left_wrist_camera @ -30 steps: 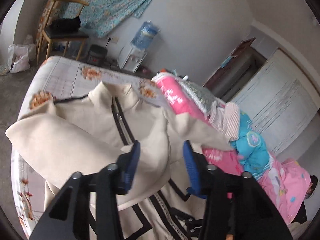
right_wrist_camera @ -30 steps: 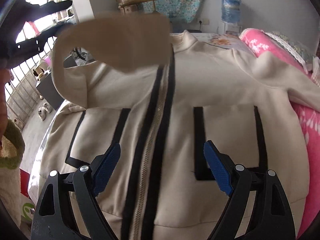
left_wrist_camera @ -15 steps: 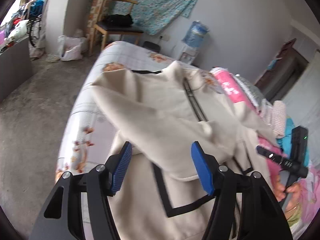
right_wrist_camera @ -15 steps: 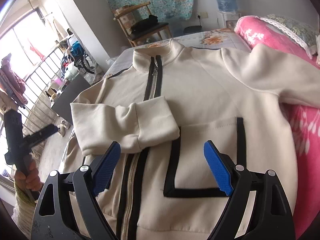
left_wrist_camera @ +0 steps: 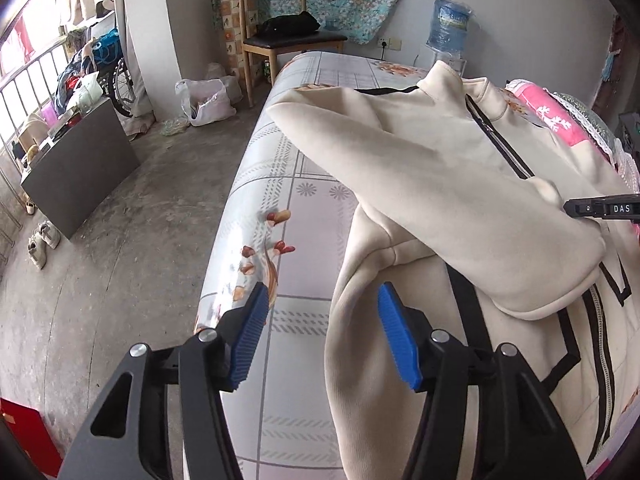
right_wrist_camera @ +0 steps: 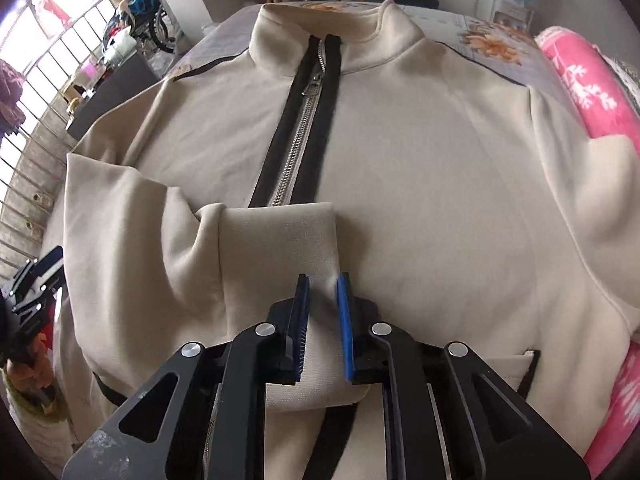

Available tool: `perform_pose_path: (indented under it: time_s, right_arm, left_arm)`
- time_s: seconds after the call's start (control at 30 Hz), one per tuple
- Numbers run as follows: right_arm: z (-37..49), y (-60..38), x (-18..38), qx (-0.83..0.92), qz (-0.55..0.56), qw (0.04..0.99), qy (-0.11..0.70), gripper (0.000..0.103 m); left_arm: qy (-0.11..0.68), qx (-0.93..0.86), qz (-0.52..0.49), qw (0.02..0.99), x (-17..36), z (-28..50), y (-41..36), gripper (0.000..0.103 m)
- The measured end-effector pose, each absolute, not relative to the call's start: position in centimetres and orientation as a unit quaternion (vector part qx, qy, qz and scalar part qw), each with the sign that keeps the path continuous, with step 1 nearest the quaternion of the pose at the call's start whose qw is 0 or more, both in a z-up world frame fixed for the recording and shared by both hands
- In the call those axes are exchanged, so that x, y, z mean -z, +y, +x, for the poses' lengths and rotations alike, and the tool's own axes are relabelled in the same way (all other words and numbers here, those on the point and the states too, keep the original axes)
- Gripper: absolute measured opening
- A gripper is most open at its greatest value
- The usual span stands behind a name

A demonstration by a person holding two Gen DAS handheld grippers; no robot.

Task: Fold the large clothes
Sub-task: 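Carry the sleeve across the jacket front toward the other sleeve, then lower the sleeve onto the jacket body and open the left gripper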

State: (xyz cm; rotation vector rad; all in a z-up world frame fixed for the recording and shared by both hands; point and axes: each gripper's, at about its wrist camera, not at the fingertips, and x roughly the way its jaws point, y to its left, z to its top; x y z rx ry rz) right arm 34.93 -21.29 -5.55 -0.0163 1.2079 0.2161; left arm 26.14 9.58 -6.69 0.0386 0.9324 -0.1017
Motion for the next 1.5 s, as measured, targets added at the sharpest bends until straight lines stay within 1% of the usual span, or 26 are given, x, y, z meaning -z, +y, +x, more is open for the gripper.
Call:
perform_pose_path:
  time_s: [0.03,0.07,0.17,0.27,0.33,0.4,0.47,0.6,0.7,0.77,0.8,0.83,0.87,0.9,1.0,1.1,1.23,1.3,1.37,1.43,1.47,1.5]
  right_arm:
    - [34.8,-20.6,5.5,-0.103,-0.029,0.818,0.564,0.002]
    - [34.9,-20.3,5.3,-0.109,-0.035,0.819,0.562,0.000]
    - [35.4,-20.0,3.1,-0.111,-0.029,0.838,0.534,0.000]
    - [35.9,-21.9,-1.9,-0.108,0.020,0.879,0.464,0.000]
    - [35.8,-24.5,-4.8,-0.089,0.063,0.900,0.422,0.000]
    - [36.1,-27.3,-6.0,-0.049,0.085,0.912,0.397,0.000]
    - [35.9,-30.0,-5.6,-0.010,0.102,0.913,0.395,0.000]
    - [35.1,-34.3,-0.7,0.029,0.131,0.882,0.451,0.000]
    - [34.7,-35.4,2.6,0.014,0.144,0.862,0.486,0.001]
    - [34.6,-35.1,3.2,-0.002,0.138,0.860,0.492,0.006]
    - [34.9,-34.7,3.2,-0.007,0.131,0.860,0.493,0.011]
    - [35.3,-34.5,3.1,-0.009,0.122,0.861,0.494,0.019]
    - [35.7,-34.3,3.1,-0.008,0.113,0.863,0.493,0.033]
    - [36.1,-34.3,3.1,-0.003,0.105,0.865,0.491,0.041]
    - [37.0,-34.7,3.0,0.007,0.092,0.863,0.497,0.042]
    - [38.0,-35.4,4.0,0.007,0.089,0.853,0.514,0.042]
    - [38.8,-35.9,5.0,0.002,0.090,0.847,0.524,0.042]
    - [38.9,-36.0,5.2,-0.006,0.094,0.845,0.526,0.042]
    - [39.2,-35.9,5.6,-0.009,0.093,0.843,0.530,0.041]
    - [39.3,-35.5,5.9,-0.006,0.080,0.844,0.531,0.038]
    - [39.3,-35.3,5.9,-0.004,0.072,0.845,0.530,0.030]
    - [39.3,-35.0,6.0,-0.004,0.068,0.844,0.531,0.011]
  left_arm:
    - [0.450,0.050,0.022,0.891,6.9,26.4,9.5,0.054]
    - [0.451,0.050,0.027,0.891,7.0,26.7,9.4,0.051]
    - [0.451,0.049,0.046,0.890,7.4,27.2,8.8,0.045]
    - [0.450,0.050,0.059,0.890,7.5,27.2,8.4,0.038]
    - [0.451,0.049,0.060,0.889,7.5,27.0,8.5,0.038]
    - [0.452,0.048,0.059,0.889,7.5,27.0,8.5,0.037]
    - [0.453,0.048,0.059,0.888,7.5,27.1,8.4,0.037]
    - [0.454,0.055,0.063,0.887,7.3,27.0,8.4,0.037]
    - [0.454,0.063,0.076,0.885,6.8,27.2,7.9,0.037]
    - [0.453,0.070,0.085,0.885,6.4,27.4,7.4,0.037]
    - [0.453,0.074,0.094,0.884,6.2,27.5,7.0,0.037]
    - [0.453,0.074,0.106,0.882,6.1,27.7,6.5,0.037]
    - [0.456,0.073,0.119,0.879,6.3,28.0,6.0,0.038]
    - [0.459,0.071,0.130,0.876,6.5,28.2,5.5,0.038]
    - [0.451,0.067,0.160,0.875,6.5,28.5,4.6,0.038]
    - [0.447,0.067,0.182,0.873,6.4,28.0,4.2,0.038]
    - [0.452,0.101,0.165,0.871,5.9,26.8,4.5,0.039]
    - [0.453,0.108,0.163,0.870,6.1,26.6,4.4,0.044]
    - [0.457,0.097,0.179,0.866,6.9,27.1,4.0,0.045]
    - [0.446,0.091,0.188,0.871,7.2,27.3,3.6,0.044]
    - [0.442,0.087,0.193,0.872,7.3,27.5,3.4,0.045]
    - [0.436,0.079,0.199,0.874,7.4,27.7,3.2,0.045]
